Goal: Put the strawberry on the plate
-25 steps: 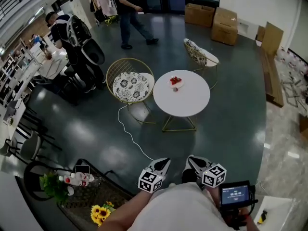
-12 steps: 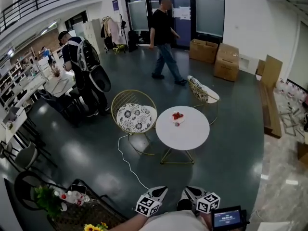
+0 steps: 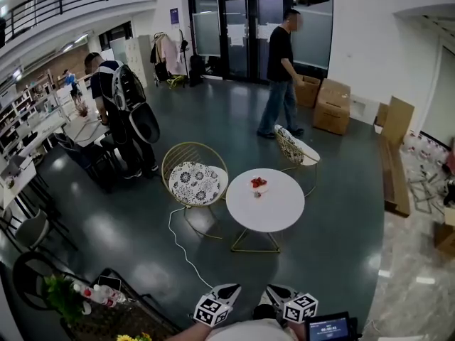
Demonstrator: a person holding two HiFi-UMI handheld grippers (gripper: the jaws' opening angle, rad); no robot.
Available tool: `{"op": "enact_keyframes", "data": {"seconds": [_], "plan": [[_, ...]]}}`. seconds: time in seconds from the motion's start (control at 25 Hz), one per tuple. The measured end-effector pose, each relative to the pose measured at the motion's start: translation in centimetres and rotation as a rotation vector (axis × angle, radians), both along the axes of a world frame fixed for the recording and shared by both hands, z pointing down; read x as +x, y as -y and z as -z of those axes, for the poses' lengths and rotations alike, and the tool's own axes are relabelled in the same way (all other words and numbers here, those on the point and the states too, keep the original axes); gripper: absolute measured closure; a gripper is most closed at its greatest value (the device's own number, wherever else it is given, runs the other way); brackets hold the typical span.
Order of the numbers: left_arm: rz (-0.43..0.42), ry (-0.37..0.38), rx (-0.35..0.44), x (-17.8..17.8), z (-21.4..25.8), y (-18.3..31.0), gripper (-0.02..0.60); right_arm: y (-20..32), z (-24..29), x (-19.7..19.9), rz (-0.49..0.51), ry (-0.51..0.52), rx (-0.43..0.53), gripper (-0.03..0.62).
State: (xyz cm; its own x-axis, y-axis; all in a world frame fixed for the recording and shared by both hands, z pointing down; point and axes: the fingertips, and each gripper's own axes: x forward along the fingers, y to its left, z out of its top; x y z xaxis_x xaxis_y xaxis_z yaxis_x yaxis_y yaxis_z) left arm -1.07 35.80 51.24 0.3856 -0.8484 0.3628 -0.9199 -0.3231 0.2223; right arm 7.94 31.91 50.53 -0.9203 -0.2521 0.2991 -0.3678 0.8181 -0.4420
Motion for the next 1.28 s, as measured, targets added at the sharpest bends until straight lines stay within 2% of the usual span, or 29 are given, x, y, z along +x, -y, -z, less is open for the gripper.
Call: {"op": "enact_keyframes", "data": {"seconds": [0.2,0.52,0.8,1.04,1.28], "plan": [[0.005,0.002,0.002,0.4,0.3,0.5,0.574,0.7,0.6,0.4,0.001,0.007,0.009,0.586],[0.004,-0.001,-0.035,1.5,-0.7,0.1,0.574,0.2,-0.9,1.0,0.020,-0.008,-0.035,0.586],[0.048,-0.003,-0.055,1.1,-0.3,2.9,0.574,3.9,-0.1,0.7,0.051,0.003,-0.033,0.586],[0.093,-0.006,-0.015,0.4,1.0,8.5,0.574,9.3,1.1,0.2,0.085,-0.004,-0.004,0.586],[0.106,-0.017,-0.028,0.7,1.5,11.8,0.574,12.9,1.7,0.8,0.084,-0.012,-0.014,0.586]]}}
